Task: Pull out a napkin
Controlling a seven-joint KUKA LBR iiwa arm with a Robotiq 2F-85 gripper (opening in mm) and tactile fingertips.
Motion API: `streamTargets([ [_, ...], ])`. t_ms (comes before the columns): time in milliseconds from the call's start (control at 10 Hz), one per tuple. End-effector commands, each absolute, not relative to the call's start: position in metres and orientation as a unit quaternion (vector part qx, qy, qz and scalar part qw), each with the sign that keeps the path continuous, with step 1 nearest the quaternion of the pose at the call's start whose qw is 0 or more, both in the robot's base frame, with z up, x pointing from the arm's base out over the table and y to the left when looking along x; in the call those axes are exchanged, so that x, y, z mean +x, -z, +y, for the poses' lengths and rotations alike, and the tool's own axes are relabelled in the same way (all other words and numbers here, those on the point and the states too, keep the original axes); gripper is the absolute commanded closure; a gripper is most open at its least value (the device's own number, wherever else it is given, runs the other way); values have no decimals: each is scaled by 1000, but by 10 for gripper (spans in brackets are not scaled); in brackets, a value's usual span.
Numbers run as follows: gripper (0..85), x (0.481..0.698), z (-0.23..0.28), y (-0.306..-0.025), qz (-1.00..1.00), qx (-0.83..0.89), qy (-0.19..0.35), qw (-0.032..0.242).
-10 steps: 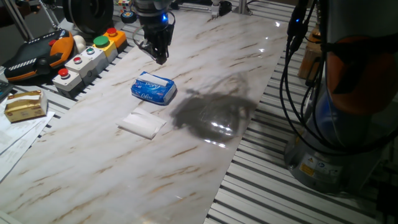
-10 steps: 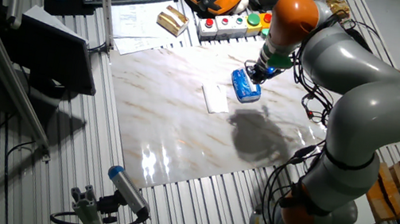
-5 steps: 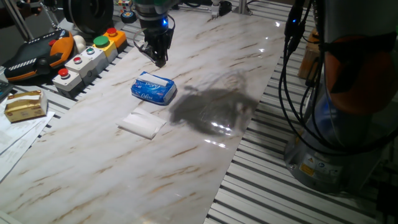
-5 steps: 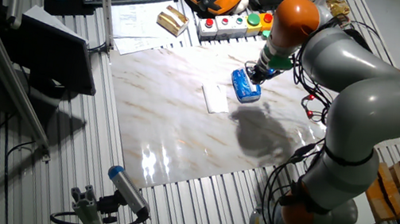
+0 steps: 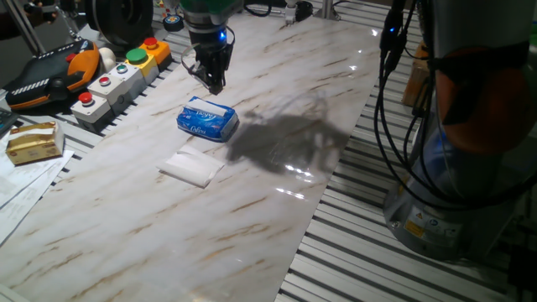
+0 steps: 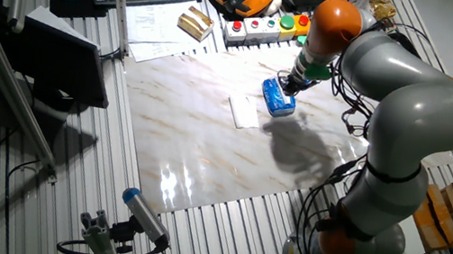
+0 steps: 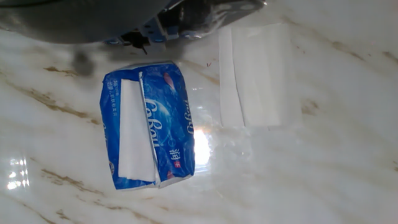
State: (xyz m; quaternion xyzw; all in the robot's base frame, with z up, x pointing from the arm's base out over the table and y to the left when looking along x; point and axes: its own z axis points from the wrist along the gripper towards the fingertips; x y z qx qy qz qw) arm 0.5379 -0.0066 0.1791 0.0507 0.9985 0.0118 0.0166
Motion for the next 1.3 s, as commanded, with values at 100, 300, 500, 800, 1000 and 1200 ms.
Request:
streamTargets([
  [100, 843, 538, -7, -179, 998, 53, -12, 16],
  [300, 843, 538, -7, -179, 999, 48, -12, 23],
  [500, 843, 538, -7, -179, 999, 45, -11, 10],
  [800, 843, 538, -7, -179, 999, 40, -2, 5],
  [1000, 843, 538, -7, -179, 999, 32, -1, 18],
  [1200, 843, 541, -8, -176, 999, 26, 0, 32],
])
